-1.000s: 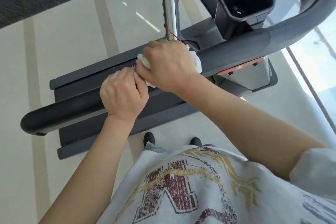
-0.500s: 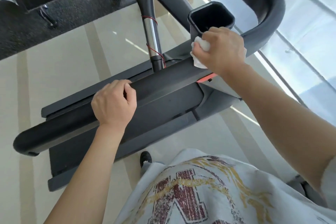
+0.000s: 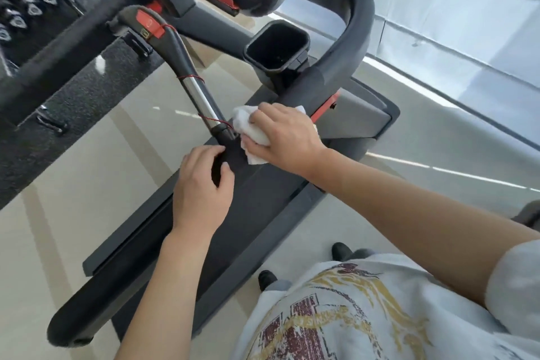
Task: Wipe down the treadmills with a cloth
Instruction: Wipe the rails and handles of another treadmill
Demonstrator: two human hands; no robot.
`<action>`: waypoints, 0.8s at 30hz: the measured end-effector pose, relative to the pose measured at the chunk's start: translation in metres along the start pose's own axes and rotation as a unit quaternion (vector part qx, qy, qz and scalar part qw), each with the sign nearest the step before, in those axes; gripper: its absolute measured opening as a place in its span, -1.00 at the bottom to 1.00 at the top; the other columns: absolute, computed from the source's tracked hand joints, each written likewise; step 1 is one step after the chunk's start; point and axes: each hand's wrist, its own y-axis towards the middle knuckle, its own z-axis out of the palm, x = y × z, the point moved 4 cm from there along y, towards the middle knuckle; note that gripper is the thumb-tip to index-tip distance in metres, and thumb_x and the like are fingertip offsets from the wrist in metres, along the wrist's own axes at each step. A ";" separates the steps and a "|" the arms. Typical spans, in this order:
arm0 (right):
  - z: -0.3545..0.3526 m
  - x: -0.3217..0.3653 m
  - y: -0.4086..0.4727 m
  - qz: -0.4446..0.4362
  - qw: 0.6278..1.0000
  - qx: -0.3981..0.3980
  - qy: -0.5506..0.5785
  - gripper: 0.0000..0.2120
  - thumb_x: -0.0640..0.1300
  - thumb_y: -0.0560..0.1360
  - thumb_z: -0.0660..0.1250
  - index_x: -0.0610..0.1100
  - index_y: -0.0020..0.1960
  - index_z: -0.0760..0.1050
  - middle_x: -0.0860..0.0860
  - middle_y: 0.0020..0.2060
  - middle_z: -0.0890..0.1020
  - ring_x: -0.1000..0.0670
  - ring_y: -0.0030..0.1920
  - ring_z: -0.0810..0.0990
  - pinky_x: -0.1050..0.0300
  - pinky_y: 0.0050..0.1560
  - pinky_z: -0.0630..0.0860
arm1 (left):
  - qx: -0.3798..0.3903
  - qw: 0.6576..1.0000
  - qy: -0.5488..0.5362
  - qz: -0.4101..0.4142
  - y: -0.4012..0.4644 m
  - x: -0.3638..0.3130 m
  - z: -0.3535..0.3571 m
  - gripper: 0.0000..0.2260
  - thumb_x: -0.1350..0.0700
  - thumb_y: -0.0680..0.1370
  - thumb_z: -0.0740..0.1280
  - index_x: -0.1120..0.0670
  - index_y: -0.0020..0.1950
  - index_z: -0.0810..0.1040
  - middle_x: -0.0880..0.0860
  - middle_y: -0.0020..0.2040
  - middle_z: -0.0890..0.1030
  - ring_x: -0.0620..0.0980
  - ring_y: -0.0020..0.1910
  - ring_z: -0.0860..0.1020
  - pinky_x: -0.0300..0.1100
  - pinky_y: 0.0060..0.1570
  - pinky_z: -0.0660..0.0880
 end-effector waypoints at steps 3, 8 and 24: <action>-0.022 -0.050 0.008 0.131 0.989 -0.056 -0.050 -0.67 0.12 0.59 0.35 -0.18 -0.03 0.56 -0.04 -0.15 0.59 -0.10 -0.17 0.58 0.01 -0.28 0.47 | 0.037 0.998 0.004 0.052 0.018 -0.012 0.002 -0.72 0.14 0.64 0.33 0.15 0.34 0.58 0.03 0.22 0.58 0.04 0.22 0.52 -0.19 0.21 0.44; -0.041 -0.092 0.014 0.325 0.940 -0.085 -0.052 -0.64 0.18 0.61 0.26 -0.12 0.12 0.48 0.02 0.03 0.57 0.00 -0.15 0.52 0.00 -0.14 0.51 | 0.082 0.991 -0.016 0.105 0.045 -0.023 0.010 -0.70 0.10 0.63 0.36 0.09 0.36 0.56 0.00 0.24 0.57 -0.01 0.21 0.53 -0.20 0.21 0.46; 0.022 0.031 -0.052 0.450 0.858 -0.124 0.215 -0.78 0.10 0.69 0.23 0.00 0.19 0.27 0.03 -0.21 0.57 0.07 -0.26 0.55 0.17 -0.25 0.44 | 0.107 0.978 -0.123 0.127 0.054 -0.010 0.014 -0.65 0.23 0.61 0.33 0.07 0.40 0.56 -0.04 0.23 0.55 -0.02 0.21 0.54 -0.17 0.23 0.51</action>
